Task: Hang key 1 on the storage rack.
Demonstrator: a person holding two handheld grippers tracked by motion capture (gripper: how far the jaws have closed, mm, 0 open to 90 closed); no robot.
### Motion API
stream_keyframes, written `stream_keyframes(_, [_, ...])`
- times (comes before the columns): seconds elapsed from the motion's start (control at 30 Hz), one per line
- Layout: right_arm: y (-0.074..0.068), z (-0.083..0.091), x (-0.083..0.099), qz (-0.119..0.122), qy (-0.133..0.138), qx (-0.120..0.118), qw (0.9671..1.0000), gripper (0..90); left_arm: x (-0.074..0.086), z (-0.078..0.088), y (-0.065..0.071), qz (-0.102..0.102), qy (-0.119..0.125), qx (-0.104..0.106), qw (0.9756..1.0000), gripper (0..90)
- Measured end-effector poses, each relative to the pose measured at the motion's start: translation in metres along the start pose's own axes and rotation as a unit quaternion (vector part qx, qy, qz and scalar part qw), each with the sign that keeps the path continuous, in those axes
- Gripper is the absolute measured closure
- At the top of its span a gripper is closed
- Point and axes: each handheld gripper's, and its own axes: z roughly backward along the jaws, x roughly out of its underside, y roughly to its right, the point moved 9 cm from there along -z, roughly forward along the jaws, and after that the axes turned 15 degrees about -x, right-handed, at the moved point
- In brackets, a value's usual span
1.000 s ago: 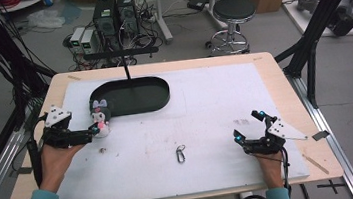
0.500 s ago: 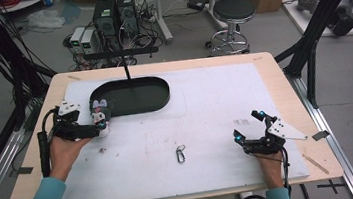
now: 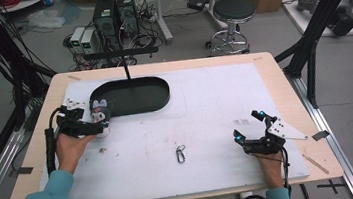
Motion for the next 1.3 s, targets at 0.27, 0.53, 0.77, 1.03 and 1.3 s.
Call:
stream_keyframes(0.27, [0.0,0.0,0.0,0.0,0.0,-0.001,1.0,0.7,0.008,-0.005,0.007,0.004,-0.019,0.005,0.9998,2.5])
stream_keyframes(0.53, [0.0,0.0,0.0,-0.001,0.001,0.0,1.0,0.7,0.015,-0.011,0.012,-0.001,-0.047,0.003,0.9989,2.6])
stream_keyframes(0.77, [0.0,0.0,0.0,-0.005,-0.001,0.002,1.0,0.7,0.02,-0.019,0.012,0.008,-0.066,0.004,0.9978,2.6])
stream_keyframes(1.03, [0.0,0.0,0.0,-0.005,-0.001,0.002,1.0,0.7,0.024,-0.021,0.011,0.008,-0.077,-0.001,0.997,8.8])
stream_keyframes(1.3, [0.0,0.001,0.0,-0.004,0.0,0.002,1.0,0.7,0.027,-0.023,0.015,0.011,-0.087,0.012,0.9961,19.2])
